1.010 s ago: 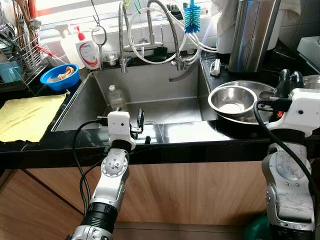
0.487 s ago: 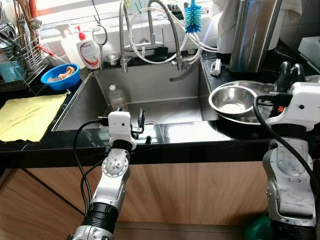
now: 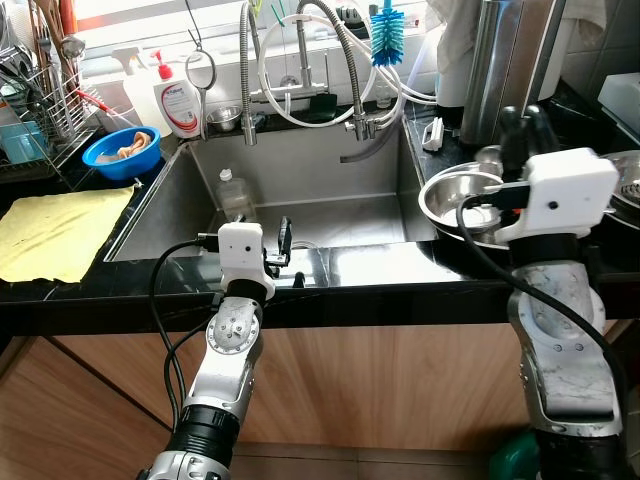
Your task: Kitchen organization
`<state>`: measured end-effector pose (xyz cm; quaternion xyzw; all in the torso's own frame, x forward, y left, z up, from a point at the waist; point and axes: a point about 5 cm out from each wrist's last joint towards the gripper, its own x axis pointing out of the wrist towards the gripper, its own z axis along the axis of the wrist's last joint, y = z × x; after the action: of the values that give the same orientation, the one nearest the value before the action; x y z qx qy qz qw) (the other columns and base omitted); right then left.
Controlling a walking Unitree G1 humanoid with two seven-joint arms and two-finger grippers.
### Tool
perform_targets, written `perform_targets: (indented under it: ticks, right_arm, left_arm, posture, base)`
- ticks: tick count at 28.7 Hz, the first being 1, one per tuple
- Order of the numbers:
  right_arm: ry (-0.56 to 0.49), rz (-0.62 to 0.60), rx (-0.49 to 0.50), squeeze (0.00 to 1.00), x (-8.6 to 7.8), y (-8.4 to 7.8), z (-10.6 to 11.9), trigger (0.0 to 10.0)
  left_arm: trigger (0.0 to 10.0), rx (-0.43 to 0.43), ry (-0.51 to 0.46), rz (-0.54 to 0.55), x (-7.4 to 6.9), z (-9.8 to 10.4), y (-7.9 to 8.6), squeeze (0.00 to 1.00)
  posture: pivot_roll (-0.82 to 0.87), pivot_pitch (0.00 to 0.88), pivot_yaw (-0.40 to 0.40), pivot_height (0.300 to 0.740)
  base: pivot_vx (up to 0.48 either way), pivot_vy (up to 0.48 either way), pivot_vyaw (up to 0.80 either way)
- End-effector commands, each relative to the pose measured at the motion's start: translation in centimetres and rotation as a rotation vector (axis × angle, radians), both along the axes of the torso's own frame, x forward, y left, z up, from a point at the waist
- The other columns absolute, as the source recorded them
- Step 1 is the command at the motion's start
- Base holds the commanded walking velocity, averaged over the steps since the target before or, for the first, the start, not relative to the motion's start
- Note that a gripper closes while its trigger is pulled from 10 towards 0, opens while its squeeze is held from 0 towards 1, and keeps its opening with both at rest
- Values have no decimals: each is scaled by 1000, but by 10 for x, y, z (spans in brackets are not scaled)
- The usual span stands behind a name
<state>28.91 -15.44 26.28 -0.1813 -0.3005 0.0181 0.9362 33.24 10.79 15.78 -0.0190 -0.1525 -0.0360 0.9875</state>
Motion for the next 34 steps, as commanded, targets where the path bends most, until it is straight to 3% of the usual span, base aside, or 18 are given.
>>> perform_targets:
  ticks: [1, 4, 9, 14, 34]
  right_arm:
    - [14, 69, -31, 0, 2, 15, -3, 10000]
    - [18, 77, -17, 0, 2, 16, -5, 10000]
    - [30, 17, 66, 0, 4, 4, -7, 10000]
    - [38, 1, 77, 0, 5, 0, -8, 10000]
    - [20, -10, 87, 0, 6, -3, -4, 10000]
  left_arm:
    - [10000, -9, -40, 18, 4, 10, 7, 0]
    - [10000, -8, -49, 18, 6, 14, 7, 0]
    - [10000, -24, -52, 10, 6, 16, 5, 0]
    - [10000, -29, -40, 10, 6, 15, 6, 0]
    - [10000, -33, -34, 18, 7, 15, 8, 0]
  posture:
    - [-262, 0, 165, 740]
    - [-260, 0, 166, 740]
    - [-262, 0, 172, 740]
    - [-261, 0, 174, 740]
    - [-257, 0, 169, 740]
  base:
    - [0, 0, 0]
    - [0, 0, 0]
    - [0, 0, 0]
    - [0, 0, 0]
    - [0, 416, 144]
